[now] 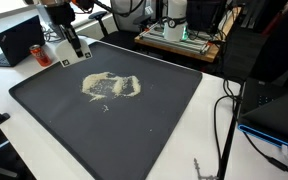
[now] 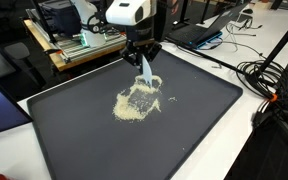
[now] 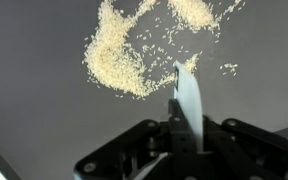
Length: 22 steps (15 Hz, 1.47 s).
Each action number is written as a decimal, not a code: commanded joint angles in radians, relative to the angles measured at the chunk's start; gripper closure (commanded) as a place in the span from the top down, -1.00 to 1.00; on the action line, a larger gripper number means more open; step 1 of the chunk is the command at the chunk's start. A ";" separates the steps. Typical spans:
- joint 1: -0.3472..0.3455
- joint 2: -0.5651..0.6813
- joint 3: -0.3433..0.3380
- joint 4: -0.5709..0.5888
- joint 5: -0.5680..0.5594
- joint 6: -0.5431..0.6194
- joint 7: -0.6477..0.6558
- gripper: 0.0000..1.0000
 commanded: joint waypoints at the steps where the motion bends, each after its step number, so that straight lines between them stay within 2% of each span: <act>1: -0.003 -0.131 -0.019 -0.137 0.047 -0.056 0.020 -0.98; 5: -0.013 -0.192 -0.041 -0.187 0.095 -0.112 0.034 -0.98; 12: -0.058 -0.252 -0.086 -0.282 0.248 -0.119 0.001 -0.98; 19: -0.133 -0.272 -0.132 -0.406 0.488 -0.076 -0.147 -0.98; 20: -0.112 -0.229 -0.128 -0.340 0.418 -0.111 -0.096 -0.98; 22: -0.120 -0.225 -0.135 -0.348 0.422 -0.108 -0.107 -0.93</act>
